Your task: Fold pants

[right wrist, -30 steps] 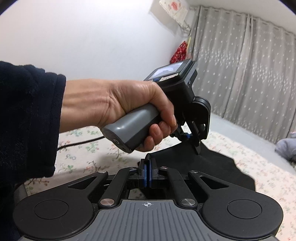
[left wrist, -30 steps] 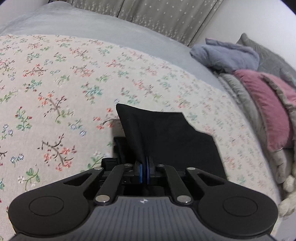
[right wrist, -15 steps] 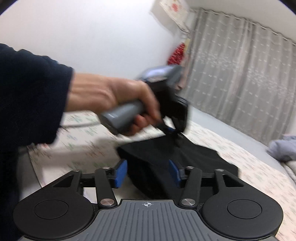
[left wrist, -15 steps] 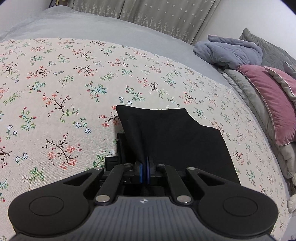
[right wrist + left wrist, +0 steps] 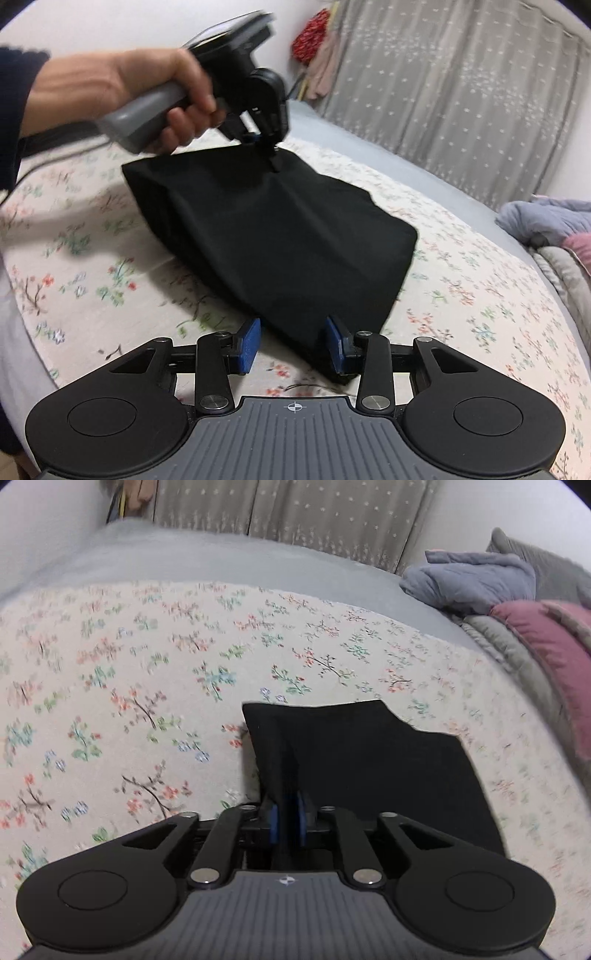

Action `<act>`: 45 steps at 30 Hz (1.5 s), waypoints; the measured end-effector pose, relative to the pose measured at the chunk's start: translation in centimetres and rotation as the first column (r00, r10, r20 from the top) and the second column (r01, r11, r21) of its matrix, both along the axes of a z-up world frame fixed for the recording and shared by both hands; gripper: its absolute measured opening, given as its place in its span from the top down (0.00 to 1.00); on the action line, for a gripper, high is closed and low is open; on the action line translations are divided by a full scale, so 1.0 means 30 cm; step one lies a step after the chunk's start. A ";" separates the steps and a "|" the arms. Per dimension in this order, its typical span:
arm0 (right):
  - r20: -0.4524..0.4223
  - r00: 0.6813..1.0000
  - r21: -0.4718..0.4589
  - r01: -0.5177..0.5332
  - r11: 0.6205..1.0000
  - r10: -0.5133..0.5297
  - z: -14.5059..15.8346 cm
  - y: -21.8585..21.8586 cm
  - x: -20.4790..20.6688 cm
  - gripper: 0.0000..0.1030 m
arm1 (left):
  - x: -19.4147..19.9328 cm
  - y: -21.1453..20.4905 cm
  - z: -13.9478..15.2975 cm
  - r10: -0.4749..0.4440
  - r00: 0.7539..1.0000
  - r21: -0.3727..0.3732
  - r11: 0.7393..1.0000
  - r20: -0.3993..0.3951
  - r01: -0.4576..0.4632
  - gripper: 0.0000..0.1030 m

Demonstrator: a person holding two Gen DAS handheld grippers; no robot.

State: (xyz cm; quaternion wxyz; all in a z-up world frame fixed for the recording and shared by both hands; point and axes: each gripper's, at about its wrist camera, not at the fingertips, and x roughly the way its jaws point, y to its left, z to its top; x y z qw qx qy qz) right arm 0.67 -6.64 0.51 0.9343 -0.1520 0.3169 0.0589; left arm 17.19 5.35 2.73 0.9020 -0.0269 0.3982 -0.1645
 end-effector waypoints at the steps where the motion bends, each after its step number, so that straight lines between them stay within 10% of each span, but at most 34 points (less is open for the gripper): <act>1: -0.020 1.000 -0.007 0.001 1.000 -0.001 -0.013 0.003 0.009 0.65 | -0.003 -0.005 0.001 -0.001 1.000 0.009 1.000 0.015 0.000 0.70; 10: -0.083 0.996 0.182 -0.026 0.983 0.042 0.042 -0.047 0.024 0.67 | -0.080 0.077 0.124 0.184 0.970 0.034 0.981 0.157 -0.191 0.61; 16: 0.029 0.999 0.394 0.018 0.919 -0.032 0.169 -0.199 0.072 0.67 | -0.276 0.003 0.174 -0.010 0.992 -0.114 0.993 0.129 0.025 0.61; 25: -0.175 0.974 0.383 0.205 0.901 -0.147 -0.013 -0.255 0.197 0.85 | -0.374 -0.144 -0.034 -0.092 0.996 0.101 0.991 -0.006 0.092 0.72; 45: -0.180 0.976 0.245 0.167 0.955 -0.125 -0.018 -0.188 0.169 0.85 | -0.437 -0.019 -0.028 -0.021 0.998 0.017 1.000 -0.061 0.022 0.78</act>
